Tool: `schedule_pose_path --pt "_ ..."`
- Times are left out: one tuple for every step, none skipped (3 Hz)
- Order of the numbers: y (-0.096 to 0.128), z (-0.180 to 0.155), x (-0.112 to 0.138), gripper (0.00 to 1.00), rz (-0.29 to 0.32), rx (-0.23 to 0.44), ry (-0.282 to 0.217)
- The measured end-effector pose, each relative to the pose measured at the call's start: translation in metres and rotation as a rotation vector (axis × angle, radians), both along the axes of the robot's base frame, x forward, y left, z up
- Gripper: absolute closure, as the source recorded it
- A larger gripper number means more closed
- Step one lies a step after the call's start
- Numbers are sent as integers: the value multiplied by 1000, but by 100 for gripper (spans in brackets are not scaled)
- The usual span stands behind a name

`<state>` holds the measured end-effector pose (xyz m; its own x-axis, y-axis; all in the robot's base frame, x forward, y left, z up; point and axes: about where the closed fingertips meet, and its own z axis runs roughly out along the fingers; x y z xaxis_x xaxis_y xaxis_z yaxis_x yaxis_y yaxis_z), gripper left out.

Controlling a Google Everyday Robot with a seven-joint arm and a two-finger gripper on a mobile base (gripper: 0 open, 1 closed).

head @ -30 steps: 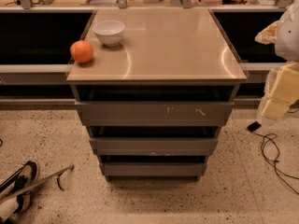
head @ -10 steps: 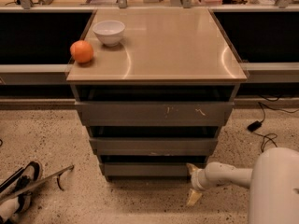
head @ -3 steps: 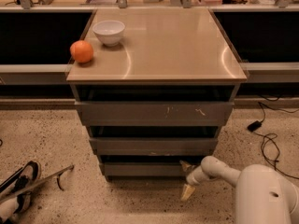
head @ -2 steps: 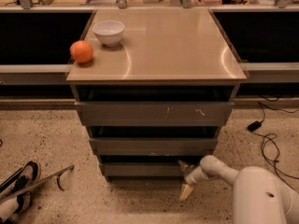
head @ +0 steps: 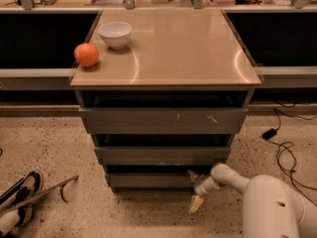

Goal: Open bottom drawer

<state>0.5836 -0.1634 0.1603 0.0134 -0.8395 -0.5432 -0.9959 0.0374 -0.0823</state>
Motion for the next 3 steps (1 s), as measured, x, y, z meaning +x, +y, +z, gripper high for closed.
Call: schedule_pose_path --pt "3 3 -4 0 4 -1 21" --pt "11 8 -18 0 26 -11 89" --pt "12 7 -19 0 27 -11 91"
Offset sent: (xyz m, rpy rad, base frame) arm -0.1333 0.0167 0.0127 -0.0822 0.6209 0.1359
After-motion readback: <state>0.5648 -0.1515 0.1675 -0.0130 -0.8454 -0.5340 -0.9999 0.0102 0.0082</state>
